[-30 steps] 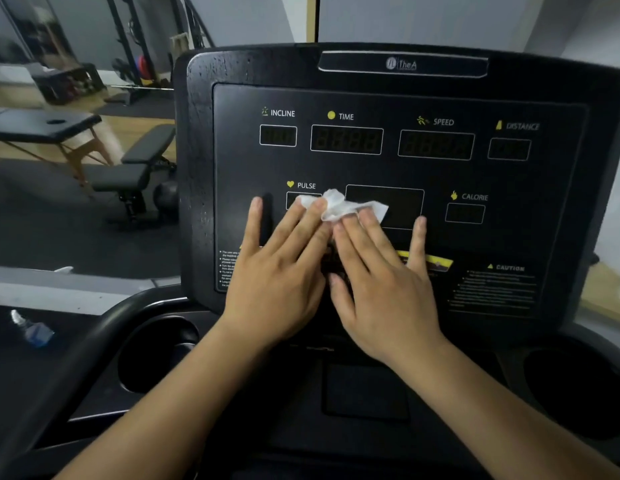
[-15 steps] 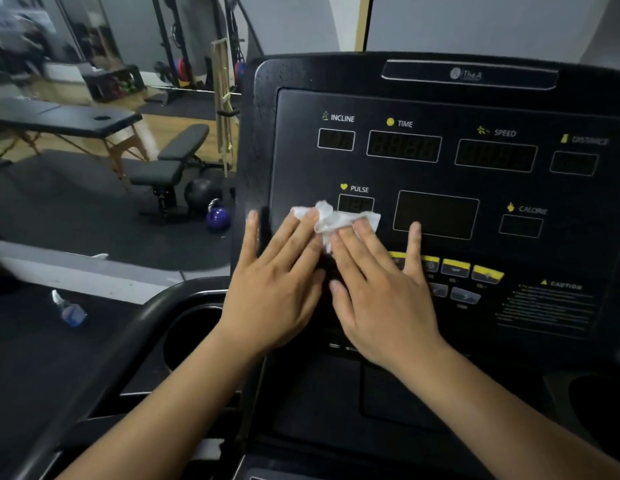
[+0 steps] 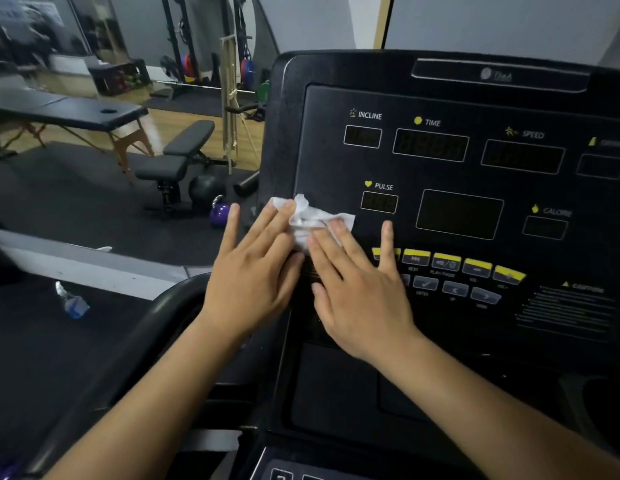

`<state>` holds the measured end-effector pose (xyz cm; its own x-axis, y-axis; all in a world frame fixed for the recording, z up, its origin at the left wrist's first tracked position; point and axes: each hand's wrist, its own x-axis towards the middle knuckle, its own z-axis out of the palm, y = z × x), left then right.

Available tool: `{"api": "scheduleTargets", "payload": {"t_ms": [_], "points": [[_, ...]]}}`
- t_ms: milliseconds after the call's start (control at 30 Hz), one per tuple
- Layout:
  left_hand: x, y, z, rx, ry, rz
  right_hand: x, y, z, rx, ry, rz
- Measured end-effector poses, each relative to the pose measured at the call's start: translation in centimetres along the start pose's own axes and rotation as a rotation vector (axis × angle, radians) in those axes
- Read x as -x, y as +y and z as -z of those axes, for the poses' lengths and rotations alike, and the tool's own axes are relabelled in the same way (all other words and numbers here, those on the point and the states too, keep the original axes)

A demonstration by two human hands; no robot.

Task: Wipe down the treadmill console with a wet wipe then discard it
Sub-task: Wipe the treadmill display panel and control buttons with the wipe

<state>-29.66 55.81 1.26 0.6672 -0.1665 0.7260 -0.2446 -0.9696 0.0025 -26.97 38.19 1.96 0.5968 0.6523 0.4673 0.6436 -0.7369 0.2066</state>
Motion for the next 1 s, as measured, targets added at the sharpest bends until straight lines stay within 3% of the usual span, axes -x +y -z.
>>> {"api": "scheduleTargets", "payload": {"t_ms": [267, 533, 733, 1000], "points": [[-3.8, -1.8, 0.6, 0.023, -0.035, 0.091, -4.8, -0.5, 1.8, 0.031, -0.001, -0.038], [4.5, -0.8, -0.2, 0.053, -0.181, 0.073, -0.3, -1.8, -0.4, 0.006, -0.012, 0.086], [-1.4, -2.1, 0.4, 0.179, -0.124, 0.177, -5.5, -0.8, 1.3, 0.040, 0.030, 0.041], [4.0, 0.0, -0.6, 0.128, -0.146, 0.102, -0.1, -1.1, -0.2, 0.041, -0.012, 0.106]]}}
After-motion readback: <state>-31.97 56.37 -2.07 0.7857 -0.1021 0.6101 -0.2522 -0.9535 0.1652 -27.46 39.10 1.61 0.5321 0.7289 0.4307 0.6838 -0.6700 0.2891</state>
